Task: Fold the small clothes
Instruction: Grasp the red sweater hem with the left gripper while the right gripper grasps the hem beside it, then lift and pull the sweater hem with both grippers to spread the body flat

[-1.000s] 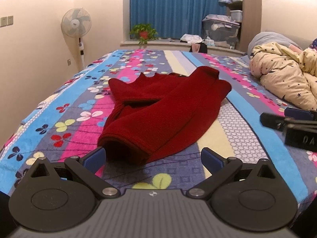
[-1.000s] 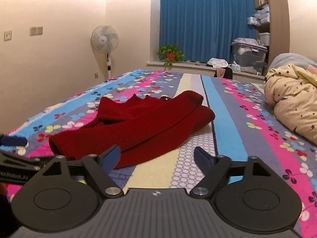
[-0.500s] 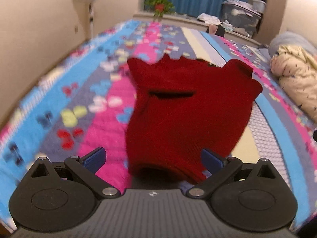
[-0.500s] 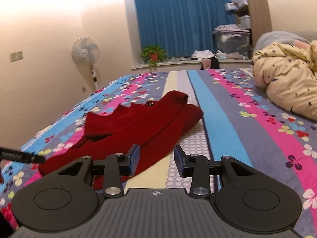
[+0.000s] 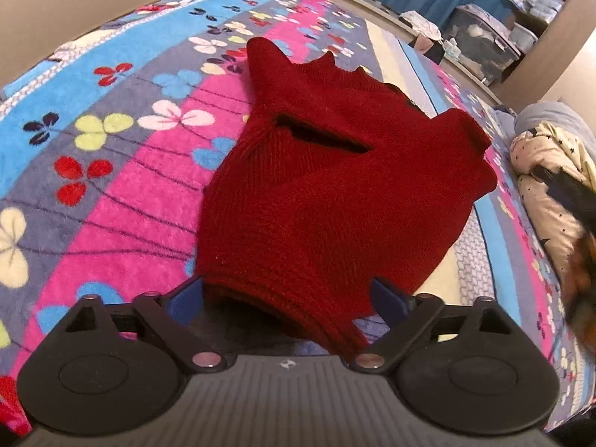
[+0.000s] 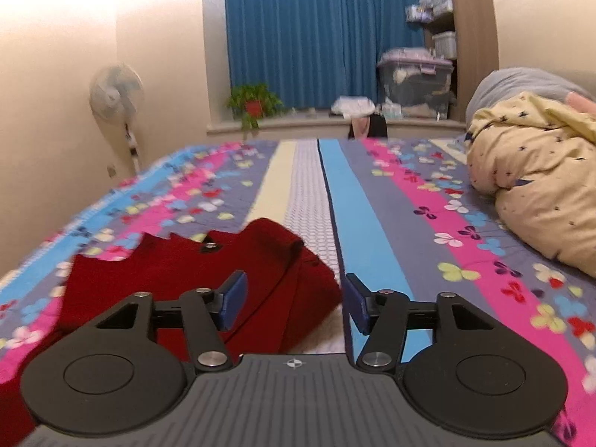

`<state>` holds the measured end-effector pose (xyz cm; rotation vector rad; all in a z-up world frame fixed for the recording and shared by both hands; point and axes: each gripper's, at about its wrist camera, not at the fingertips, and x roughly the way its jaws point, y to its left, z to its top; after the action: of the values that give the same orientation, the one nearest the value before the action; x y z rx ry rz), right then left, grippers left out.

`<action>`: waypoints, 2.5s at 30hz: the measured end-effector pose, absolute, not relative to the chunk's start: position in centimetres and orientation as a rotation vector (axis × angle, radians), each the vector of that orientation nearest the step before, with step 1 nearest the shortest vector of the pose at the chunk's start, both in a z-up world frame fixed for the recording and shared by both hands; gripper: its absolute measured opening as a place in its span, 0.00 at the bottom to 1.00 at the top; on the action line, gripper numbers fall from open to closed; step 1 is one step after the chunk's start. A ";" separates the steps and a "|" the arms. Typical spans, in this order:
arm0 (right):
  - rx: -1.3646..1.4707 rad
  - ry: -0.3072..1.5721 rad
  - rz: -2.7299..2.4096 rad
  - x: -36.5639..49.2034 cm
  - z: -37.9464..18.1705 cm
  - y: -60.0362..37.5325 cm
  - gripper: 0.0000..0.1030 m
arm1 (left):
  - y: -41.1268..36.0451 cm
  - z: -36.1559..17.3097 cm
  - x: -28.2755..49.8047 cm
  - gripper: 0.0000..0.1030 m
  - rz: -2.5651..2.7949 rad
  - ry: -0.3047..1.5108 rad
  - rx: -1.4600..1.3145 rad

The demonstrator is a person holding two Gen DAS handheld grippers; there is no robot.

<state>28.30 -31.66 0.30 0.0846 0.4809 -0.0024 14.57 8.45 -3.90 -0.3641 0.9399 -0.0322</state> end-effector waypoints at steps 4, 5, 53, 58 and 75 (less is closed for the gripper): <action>0.048 0.568 -0.006 36.8 -1.6 -31.3 0.63 | 9.0 -4.3 15.1 0.78 -0.010 0.934 -0.357; 0.037 0.585 -0.004 38.6 -2.1 -30.9 0.63 | 9.1 -4.4 15.2 0.73 -0.001 0.939 -0.355; 0.289 1.062 -0.012 14.3 -8.3 -43.3 0.47 | 13.9 -4.6 10.8 0.57 -0.028 1.078 -0.348; 0.180 1.097 -0.033 14.7 -9.6 -42.2 0.43 | 12.6 -5.6 10.8 0.31 -0.062 1.110 -0.267; 0.343 0.969 -0.044 10.2 -6.3 -45.5 0.05 | 12.7 -5.1 8.8 0.19 -0.048 1.098 -0.149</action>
<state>10.17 -45.50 -6.34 0.3434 0.9694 -0.0443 8.79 12.73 -5.14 -0.1486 1.0975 -0.0478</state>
